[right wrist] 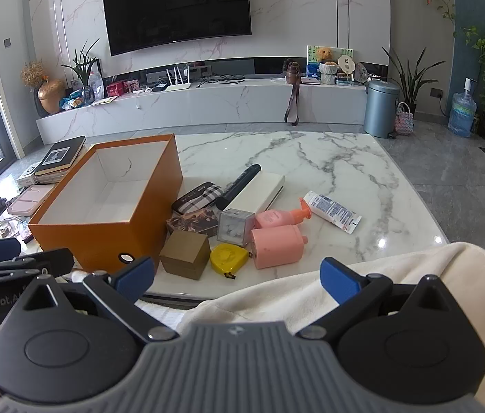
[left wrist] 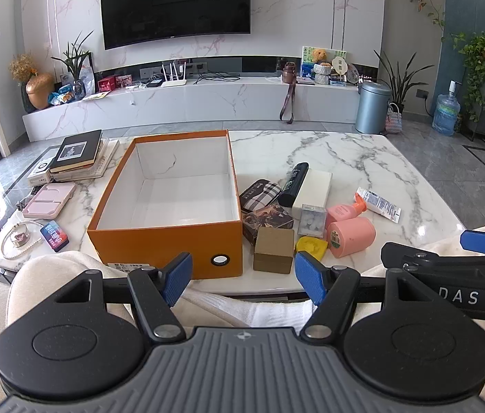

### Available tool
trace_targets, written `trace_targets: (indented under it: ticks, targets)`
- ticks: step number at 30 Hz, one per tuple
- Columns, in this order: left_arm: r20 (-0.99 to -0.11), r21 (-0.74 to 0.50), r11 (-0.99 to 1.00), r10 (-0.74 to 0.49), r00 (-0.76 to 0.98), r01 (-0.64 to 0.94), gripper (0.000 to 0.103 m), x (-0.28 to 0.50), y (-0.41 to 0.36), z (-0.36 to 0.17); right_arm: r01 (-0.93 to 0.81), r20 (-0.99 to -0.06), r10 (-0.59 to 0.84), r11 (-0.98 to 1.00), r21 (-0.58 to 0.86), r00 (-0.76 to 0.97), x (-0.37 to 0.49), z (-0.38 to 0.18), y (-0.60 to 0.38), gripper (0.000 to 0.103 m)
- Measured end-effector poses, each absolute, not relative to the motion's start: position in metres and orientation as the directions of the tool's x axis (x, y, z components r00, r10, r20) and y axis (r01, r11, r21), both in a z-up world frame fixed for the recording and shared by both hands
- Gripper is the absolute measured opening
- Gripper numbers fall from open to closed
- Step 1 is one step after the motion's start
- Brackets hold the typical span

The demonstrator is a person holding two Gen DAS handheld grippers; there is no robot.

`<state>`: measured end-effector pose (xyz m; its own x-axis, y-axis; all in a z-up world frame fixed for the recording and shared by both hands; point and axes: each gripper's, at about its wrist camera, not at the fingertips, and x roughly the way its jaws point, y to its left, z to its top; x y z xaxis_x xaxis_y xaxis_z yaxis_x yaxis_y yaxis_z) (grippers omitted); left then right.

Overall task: Organize rigid objects
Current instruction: 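Reach the left tool to the blue shampoo bottle while the right tool reaches the white box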

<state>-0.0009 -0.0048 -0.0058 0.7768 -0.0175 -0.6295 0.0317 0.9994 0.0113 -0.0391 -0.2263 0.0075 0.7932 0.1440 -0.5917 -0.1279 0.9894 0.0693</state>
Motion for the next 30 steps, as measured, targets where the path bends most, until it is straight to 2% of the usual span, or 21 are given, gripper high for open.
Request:
trace_targets:
  ticks: [6,11,18,20,22,24,25,29,30]
  targets:
    - [-0.618,0.011,0.999,-0.029,0.786,0.045,0.079,-0.001,-0.007,-0.006,-0.125,-0.597,0.140,0.990,0.065,0.790,-0.038,0.005,-0.224,0.101]
    - [-0.627,0.000,0.997,-0.061,0.777,0.078,0.075,0.006,-0.007,-0.013,-0.121,-0.608,0.136,0.990,0.065,0.782,-0.033,0.000,-0.225,0.101]
    - [-0.638,-0.032,0.989,-0.134,0.758,0.147,0.075,0.026,-0.013,-0.022,-0.127,-0.622,0.164,0.987,0.103,0.765,-0.015,-0.011,-0.233,0.101]
    - [-0.648,-0.042,0.986,-0.150,0.747,0.163,0.075,0.037,-0.015,-0.025,-0.141,-0.632,0.187,0.982,0.123,0.752,-0.005,-0.016,-0.235,0.096]
    - [-0.665,-0.056,0.981,-0.176,0.726,0.186,0.075,0.052,-0.017,-0.029,-0.155,-0.651,0.203,0.979,0.132,0.732,0.008,-0.021,-0.236,0.084]
    - [-0.682,-0.085,0.975,-0.208,0.701,0.206,0.075,0.067,-0.017,-0.032,-0.160,-0.666,0.209,0.978,0.134,0.716,0.022,-0.025,-0.237,0.079]
    - [-0.687,-0.103,0.970,-0.229,0.690,0.219,0.072,0.075,-0.018,-0.033,-0.161,-0.672,0.208,0.978,0.132,0.711,0.029,-0.027,-0.237,0.074]
    - [-0.697,-0.138,0.951,-0.292,0.655,0.277,0.067,0.110,-0.025,-0.035,-0.154,-0.698,0.215,0.977,0.150,0.683,0.063,-0.034,-0.243,0.068]
    - [-0.702,-0.138,0.947,-0.301,0.645,0.292,0.064,0.121,-0.027,-0.035,-0.151,-0.708,0.223,0.975,0.164,0.671,0.074,-0.036,-0.245,0.063]
